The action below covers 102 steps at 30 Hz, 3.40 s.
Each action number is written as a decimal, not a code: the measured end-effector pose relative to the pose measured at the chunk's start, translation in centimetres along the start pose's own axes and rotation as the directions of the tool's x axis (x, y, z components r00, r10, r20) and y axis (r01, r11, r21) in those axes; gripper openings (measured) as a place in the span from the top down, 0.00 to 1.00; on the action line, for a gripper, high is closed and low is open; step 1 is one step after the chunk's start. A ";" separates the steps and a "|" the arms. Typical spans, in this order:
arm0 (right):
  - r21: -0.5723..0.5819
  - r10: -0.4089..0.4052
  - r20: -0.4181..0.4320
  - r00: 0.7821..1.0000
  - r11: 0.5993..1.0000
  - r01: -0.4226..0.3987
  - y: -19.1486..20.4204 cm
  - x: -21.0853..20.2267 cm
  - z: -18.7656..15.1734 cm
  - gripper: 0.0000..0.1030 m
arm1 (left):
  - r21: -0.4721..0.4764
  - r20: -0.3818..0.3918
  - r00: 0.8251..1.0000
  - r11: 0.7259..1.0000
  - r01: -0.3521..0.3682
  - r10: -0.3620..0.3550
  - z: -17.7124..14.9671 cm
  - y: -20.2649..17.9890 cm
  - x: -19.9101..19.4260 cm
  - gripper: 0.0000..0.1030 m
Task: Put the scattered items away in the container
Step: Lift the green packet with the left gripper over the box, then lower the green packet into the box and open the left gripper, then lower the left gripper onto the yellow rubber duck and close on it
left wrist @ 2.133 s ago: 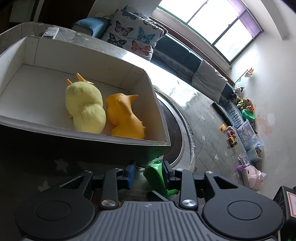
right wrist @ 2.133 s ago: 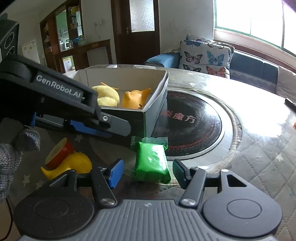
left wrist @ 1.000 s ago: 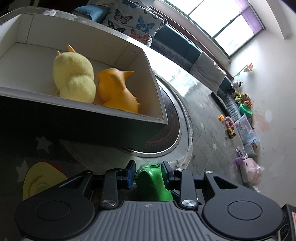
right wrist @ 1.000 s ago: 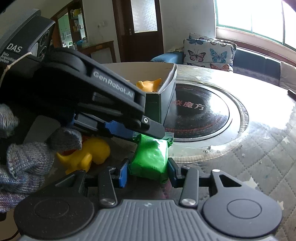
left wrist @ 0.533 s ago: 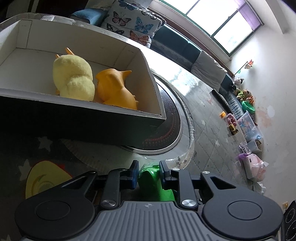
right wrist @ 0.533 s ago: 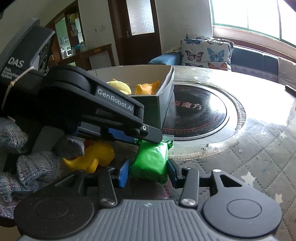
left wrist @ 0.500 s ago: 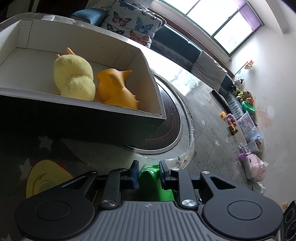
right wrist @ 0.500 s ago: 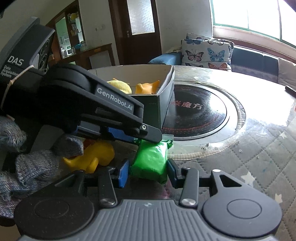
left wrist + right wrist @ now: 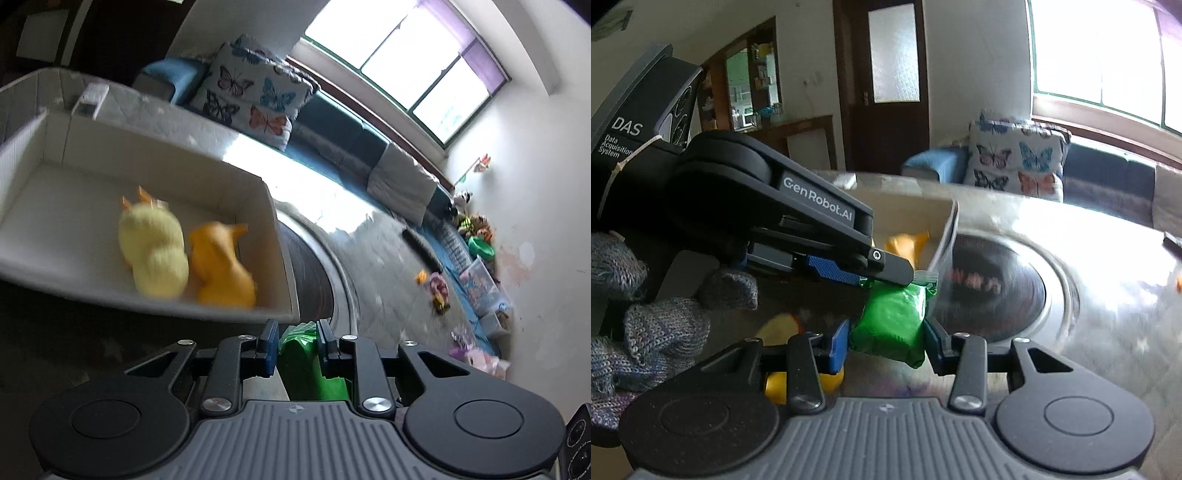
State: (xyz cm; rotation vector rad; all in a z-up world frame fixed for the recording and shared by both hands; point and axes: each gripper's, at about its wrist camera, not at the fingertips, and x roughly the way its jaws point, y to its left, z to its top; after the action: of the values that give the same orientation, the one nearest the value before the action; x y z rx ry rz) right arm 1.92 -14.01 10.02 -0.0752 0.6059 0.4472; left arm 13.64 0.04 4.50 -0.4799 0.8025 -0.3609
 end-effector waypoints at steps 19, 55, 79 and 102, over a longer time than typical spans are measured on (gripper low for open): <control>-0.029 0.010 -0.017 1.000 1.000 -0.011 -2.0 8.8 5.6 0.59 | -0.116 0.018 0.999 0.992 -0.045 0.047 6.6 3.9 5.7 0.77; -0.047 0.002 0.013 1.000 0.999 -0.001 0.7 3.5 0.4 0.50 | 0.006 0.047 0.999 1.000 -0.027 0.027 0.7 3.0 -1.4 0.76; -0.124 0.120 -0.066 0.991 0.984 -0.128 5.3 1.9 -4.6 0.24 | -0.049 0.008 1.000 0.998 -0.028 0.029 -5.4 6.6 -5.8 0.74; -0.127 0.034 -0.114 0.993 0.991 -0.049 4.2 2.0 -5.8 0.24 | -0.037 -0.035 0.999 0.999 0.007 -0.008 -6.2 5.8 -5.4 0.74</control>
State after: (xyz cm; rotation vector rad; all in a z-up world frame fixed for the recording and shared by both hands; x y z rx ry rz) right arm -1.53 -10.62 4.38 -0.2126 0.6888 0.5250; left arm 6.27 5.83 0.88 -0.5125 0.8431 -0.3629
